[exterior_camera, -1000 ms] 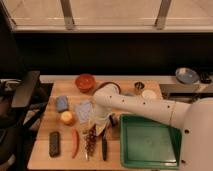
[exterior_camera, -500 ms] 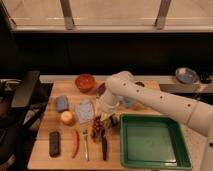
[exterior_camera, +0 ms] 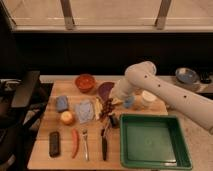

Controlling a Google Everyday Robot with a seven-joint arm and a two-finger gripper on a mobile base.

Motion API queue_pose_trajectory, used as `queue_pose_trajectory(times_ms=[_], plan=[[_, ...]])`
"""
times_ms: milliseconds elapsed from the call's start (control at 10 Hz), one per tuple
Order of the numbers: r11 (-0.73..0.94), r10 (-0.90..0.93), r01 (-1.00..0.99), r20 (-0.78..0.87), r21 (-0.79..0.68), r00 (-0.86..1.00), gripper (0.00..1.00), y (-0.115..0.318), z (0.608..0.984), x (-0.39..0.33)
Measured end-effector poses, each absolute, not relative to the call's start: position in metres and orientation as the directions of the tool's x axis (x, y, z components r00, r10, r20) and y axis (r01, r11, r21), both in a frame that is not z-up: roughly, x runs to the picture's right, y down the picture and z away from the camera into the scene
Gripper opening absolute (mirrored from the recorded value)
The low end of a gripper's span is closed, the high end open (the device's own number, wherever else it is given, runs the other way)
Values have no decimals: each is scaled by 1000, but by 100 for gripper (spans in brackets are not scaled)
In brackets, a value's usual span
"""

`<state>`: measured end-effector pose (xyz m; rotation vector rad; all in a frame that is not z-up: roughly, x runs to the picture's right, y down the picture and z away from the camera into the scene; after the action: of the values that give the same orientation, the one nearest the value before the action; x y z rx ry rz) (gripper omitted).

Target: Place grapes in purple bowl

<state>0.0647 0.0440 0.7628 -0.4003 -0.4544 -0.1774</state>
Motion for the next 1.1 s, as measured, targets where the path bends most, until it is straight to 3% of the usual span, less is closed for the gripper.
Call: queue_pose_trajectory(times_ms=[200,1100], plan=[[927,-44,200,437,-318,898,0,19,775,87],[949,-25,171,480,-264,877,0,-4,781,72]])
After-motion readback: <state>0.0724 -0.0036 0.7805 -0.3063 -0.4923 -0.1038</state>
